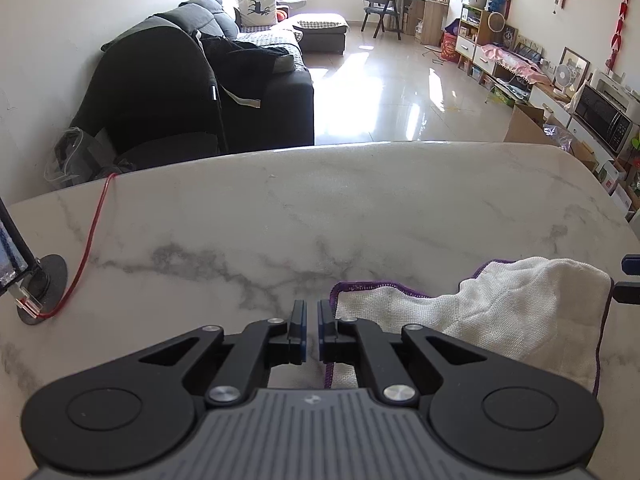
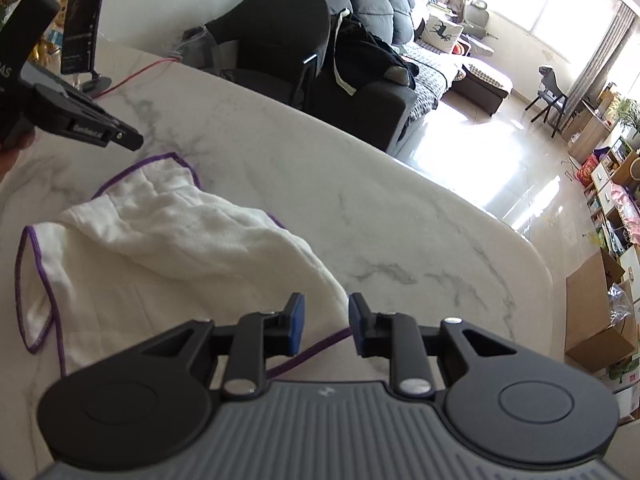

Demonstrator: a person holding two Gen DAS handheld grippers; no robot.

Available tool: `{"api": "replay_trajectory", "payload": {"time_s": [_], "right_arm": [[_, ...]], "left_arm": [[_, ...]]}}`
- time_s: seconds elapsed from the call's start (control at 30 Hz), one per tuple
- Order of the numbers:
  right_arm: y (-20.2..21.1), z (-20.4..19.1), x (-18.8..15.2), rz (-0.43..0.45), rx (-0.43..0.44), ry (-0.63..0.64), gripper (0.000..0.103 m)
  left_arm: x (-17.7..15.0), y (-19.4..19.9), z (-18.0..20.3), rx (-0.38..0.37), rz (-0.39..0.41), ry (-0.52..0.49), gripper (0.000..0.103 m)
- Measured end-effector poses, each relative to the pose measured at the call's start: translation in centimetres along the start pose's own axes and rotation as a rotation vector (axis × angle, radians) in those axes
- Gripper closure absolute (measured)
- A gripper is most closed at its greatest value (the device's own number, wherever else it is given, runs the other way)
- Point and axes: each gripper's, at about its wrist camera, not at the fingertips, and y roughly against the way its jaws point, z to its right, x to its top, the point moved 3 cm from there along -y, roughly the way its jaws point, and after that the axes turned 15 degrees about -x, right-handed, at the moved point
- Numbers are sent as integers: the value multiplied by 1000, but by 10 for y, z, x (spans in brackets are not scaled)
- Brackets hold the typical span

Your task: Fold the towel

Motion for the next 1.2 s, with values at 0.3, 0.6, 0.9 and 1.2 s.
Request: {"api": "replay_trajectory", "payload": {"time_s": [0.3, 0.6, 0.9, 1.2], "right_arm": [[-33, 33, 0, -189, 22, -250, 78], [-57, 39, 9, -301, 47, -433, 78], [-56, 14, 10, -324, 48, -378, 74], [-62, -2, 11, -318, 1, -308, 70]], "left_arm": [[0, -22, -5, -44, -71, 25, 85], [3, -30, -8, -42, -79, 39, 82], [0, -31, 1, -33, -89, -8, 78], [-1, -33, 6, -32, -93, -31, 77]]}}
